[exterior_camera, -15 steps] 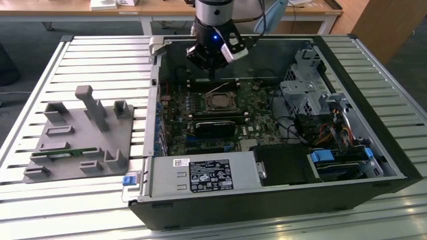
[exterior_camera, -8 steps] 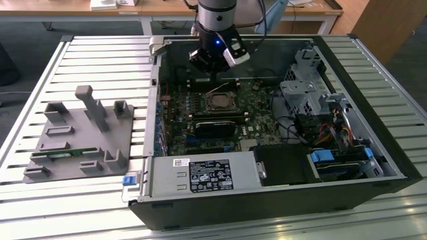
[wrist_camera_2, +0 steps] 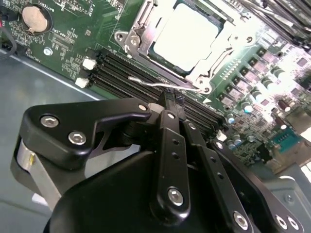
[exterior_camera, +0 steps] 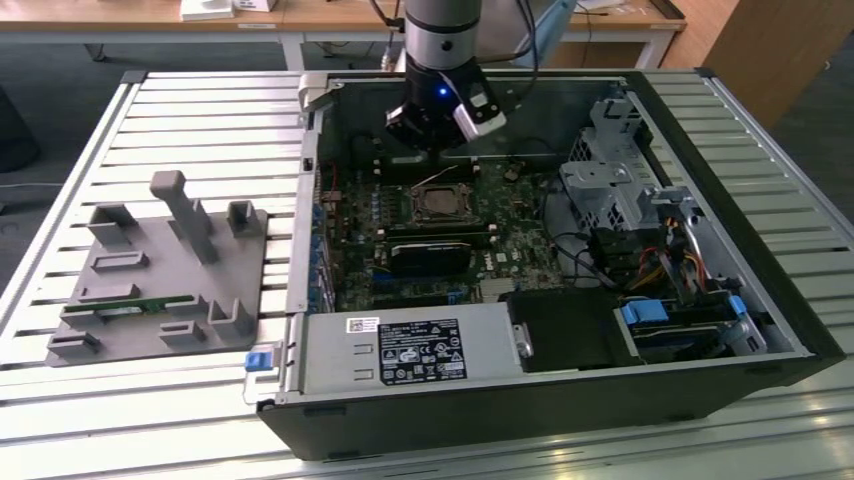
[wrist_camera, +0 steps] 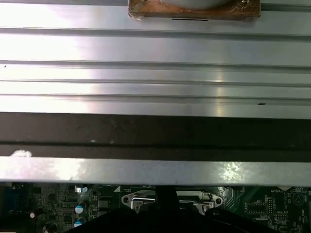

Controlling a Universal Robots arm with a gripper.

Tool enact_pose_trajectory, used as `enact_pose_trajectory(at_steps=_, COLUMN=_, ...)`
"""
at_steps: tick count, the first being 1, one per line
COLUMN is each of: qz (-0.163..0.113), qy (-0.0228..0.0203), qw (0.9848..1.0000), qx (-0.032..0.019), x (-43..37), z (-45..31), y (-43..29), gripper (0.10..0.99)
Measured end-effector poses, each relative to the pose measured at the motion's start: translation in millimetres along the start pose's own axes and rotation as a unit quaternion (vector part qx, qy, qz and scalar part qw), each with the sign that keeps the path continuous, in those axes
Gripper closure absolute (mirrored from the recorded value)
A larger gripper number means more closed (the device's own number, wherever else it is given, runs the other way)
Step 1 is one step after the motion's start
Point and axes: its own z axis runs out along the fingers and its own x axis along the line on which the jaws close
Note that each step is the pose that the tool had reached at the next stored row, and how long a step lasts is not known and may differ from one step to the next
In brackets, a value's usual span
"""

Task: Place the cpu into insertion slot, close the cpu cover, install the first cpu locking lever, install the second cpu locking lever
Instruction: 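Install the first cpu locking lever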

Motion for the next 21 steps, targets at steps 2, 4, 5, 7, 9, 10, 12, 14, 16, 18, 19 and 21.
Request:
enact_pose_trajectory(at_steps=2, qz=0.0, qy=0.0, qw=1.0, qx=0.0, x=-1.5, z=1.8, y=-0.1, gripper=0.98)
enact_pose_trajectory(at_steps=4, qz=0.0, qy=0.0, qw=1.0, qx=0.0001, x=-3.5, z=2.3, y=-0.1, gripper=0.98)
enact_pose_trajectory(at_steps=5, qz=0.0, qy=0.0, qw=1.0, qx=0.0001, x=-4.6, z=2.6, y=-0.1, gripper=0.98)
enact_pose_trajectory(at_steps=7, qz=0.0, qy=0.0001, qw=1.0, qx=0.0001, x=-6.5, z=3.4, y=-0.1, gripper=0.98)
enact_pose_trajectory(at_steps=9, qz=0.0, qy=0.0001, qw=1.0, qx=0.0001, x=-8.3, z=4.4, y=0.0, gripper=0.98)
enact_pose_trajectory(at_steps=10, qz=0.0, qy=0.0001, qw=1.0, qx=0.0, x=-9.0, z=4.8, y=0.1, gripper=0.98)
enact_pose_trajectory(at_steps=12, qz=0.0, qy=0.0001, qw=1.0, qx=0.0, x=-11.2, z=5.7, y=0.3, gripper=0.98)
enact_pose_trajectory(at_steps=14, qz=0.0, qy=0.0002, qw=1.0, qx=0.0001, x=-13.5, z=6.6, y=0.8, gripper=0.98)
enact_pose_trajectory(at_steps=16, qz=0.0, qy=0.0002, qw=1.0, qx=0.0, x=-15.7, z=7.6, y=1.1, gripper=0.98)
enact_pose_trajectory(at_steps=18, qz=0.0, qy=0.0004, qw=1.0, qx=0.0, x=-17.6, z=8.8, y=1.4, gripper=0.98)
enact_pose_trajectory(at_steps=19, qz=0.0, qy=0.0004, qw=1.0, qx=0.0001, x=-18.6, z=9.5, y=1.5, gripper=0.98)
enact_pose_trajectory(at_steps=21, qz=0.0, qy=0.0006, qw=1.0, qx=0.0001, x=-20.7, z=11.2, y=1.5, gripper=0.98)
